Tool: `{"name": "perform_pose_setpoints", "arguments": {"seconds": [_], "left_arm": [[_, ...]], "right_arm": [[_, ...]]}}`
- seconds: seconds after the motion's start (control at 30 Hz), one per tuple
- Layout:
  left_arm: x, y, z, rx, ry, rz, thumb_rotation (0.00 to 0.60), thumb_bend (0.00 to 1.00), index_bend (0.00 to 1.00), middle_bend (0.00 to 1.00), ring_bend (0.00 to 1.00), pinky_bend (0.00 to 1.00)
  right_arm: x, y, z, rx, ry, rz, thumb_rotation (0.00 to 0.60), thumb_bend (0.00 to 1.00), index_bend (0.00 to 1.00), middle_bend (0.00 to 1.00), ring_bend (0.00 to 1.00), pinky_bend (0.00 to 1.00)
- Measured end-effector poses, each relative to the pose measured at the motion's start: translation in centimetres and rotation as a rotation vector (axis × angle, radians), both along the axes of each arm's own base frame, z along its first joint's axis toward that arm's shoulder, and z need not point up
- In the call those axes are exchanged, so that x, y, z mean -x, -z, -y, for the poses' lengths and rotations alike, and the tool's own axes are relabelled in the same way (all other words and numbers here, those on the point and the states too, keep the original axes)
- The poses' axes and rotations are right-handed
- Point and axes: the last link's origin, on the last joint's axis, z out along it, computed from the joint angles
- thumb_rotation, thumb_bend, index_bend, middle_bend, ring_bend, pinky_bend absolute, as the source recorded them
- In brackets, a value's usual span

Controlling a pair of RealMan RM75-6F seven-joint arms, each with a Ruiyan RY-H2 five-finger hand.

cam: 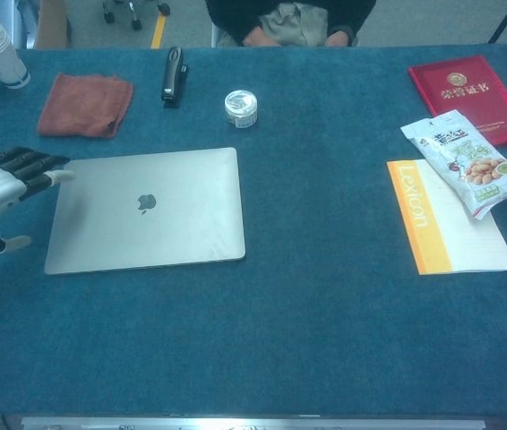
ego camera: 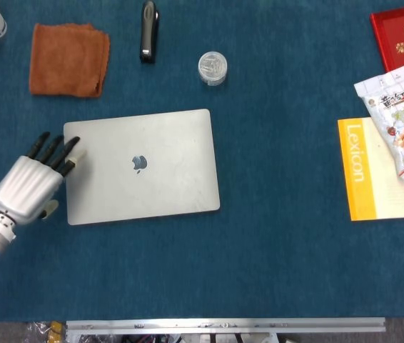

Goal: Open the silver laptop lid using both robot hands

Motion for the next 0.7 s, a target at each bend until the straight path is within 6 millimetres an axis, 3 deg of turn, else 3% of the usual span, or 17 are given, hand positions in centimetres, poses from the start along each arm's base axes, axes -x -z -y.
{"name": "perform_pose_setpoints", "arguments": {"seconds": [0.7], "left_arm": [[0.1, 2.3, -1.2, 0.084, 0.045, 0.003, 0.600, 0.23, 0.00, 0.00, 0.00, 0.00]], "right_arm": [[-0.2, -0.3, -0.2, 0.017, 0.012, -0.019, 0.600, 0.29, 0.00, 0.07, 0.01, 0.06]]}}
